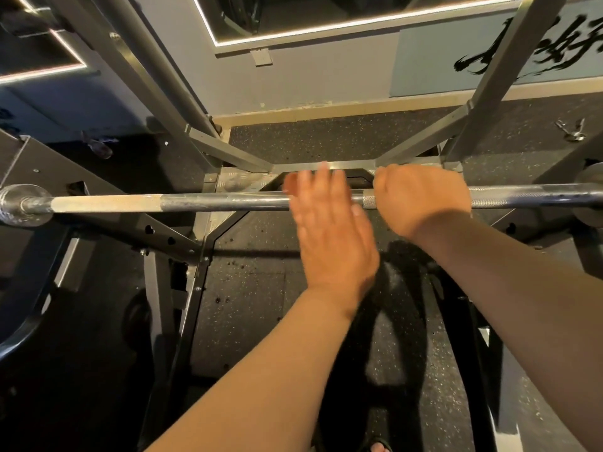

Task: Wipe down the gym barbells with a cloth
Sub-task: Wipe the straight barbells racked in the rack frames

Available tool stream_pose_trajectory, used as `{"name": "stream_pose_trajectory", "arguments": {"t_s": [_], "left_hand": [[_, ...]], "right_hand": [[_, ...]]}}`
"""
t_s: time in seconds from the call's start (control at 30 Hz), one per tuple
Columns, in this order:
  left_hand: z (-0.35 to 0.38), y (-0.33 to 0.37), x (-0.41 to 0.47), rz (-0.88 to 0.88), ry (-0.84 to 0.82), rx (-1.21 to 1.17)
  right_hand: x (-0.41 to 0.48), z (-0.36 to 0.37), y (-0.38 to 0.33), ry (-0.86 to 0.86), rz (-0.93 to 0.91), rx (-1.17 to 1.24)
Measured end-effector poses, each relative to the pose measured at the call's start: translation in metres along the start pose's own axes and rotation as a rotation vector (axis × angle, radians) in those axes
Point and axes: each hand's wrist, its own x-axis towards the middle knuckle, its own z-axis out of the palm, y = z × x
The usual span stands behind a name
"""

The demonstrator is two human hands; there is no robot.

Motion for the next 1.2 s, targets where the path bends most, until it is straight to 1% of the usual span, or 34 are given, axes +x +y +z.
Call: {"name": "stream_pose_trajectory", "arguments": {"t_s": [0.1,0.17,0.2,0.3,0.37,0.4,0.43,0.5,0.57,0.63,0.67,0.7,0.8,0.87,0.9,0.93,0.97,1.07,1.13,1.2], "left_hand": [[0.0,-0.004,-0.002,0.216,-0.088,0.031],[-0.01,-0.023,0.0,0.288,-0.096,0.067],[-0.016,-0.034,0.001,0.262,-0.081,0.071],[-0.024,-0.051,0.009,0.005,0.031,0.008],[-0.017,-0.035,0.012,-0.112,0.066,-0.019],[-0.012,-0.023,0.011,-0.117,0.056,-0.016],[-0.007,-0.012,0.009,-0.081,0.033,-0.012],[0.0,0.003,0.003,0.068,-0.036,-0.032],[-0.005,-0.002,0.002,0.206,-0.096,-0.031],[-0.019,-0.017,0.006,0.274,-0.136,0.013],[-0.027,-0.025,0.007,0.263,-0.138,0.025],[-0.034,-0.035,0.009,0.208,-0.116,0.028],[-0.043,-0.063,0.016,-0.056,0.009,-0.025],[-0.038,-0.058,0.018,-0.175,0.064,-0.066],[-0.033,-0.046,0.018,-0.206,0.064,-0.07],[-0.028,-0.033,0.016,-0.197,0.043,-0.064],[-0.021,-0.02,0.012,-0.138,0.01,-0.058],[-0.006,0.004,0.002,0.132,-0.091,-0.072],[-0.009,-0.007,0.007,0.219,-0.1,-0.041],[-0.021,-0.027,0.008,0.246,-0.112,0.0]], "right_hand": [[0.002,-0.001,0.0,0.0,0.007,0.014],[0.001,-0.002,0.001,-0.01,-0.006,-0.004],[0.001,-0.002,0.001,-0.014,-0.012,-0.009],[-0.001,-0.002,0.003,-0.013,-0.025,-0.029],[-0.002,-0.002,0.002,-0.005,-0.029,-0.033],[-0.002,-0.002,0.002,0.0,-0.028,-0.034],[-0.001,-0.001,0.001,0.007,-0.023,-0.03],[-0.001,-0.002,0.0,0.035,-0.001,-0.007],[-0.003,-0.003,-0.001,0.065,-0.002,-0.014],[-0.005,-0.004,-0.001,0.052,-0.012,-0.047],[-0.006,-0.005,-0.001,0.042,-0.014,-0.057],[-0.007,-0.006,0.0,0.035,-0.016,-0.064],[-0.009,-0.007,-0.001,0.023,-0.018,-0.08],[-0.008,-0.005,0.0,0.012,-0.023,-0.073],[-0.007,-0.006,0.0,0.014,-0.025,-0.066],[-0.006,-0.006,0.0,0.02,-0.026,-0.061],[-0.005,-0.007,0.0,0.027,-0.028,-0.06],[-0.006,-0.009,-0.002,0.044,-0.016,-0.016],[-0.006,-0.007,-0.002,0.045,-0.015,-0.008],[-0.005,-0.006,-0.001,0.039,-0.017,-0.015]]}}
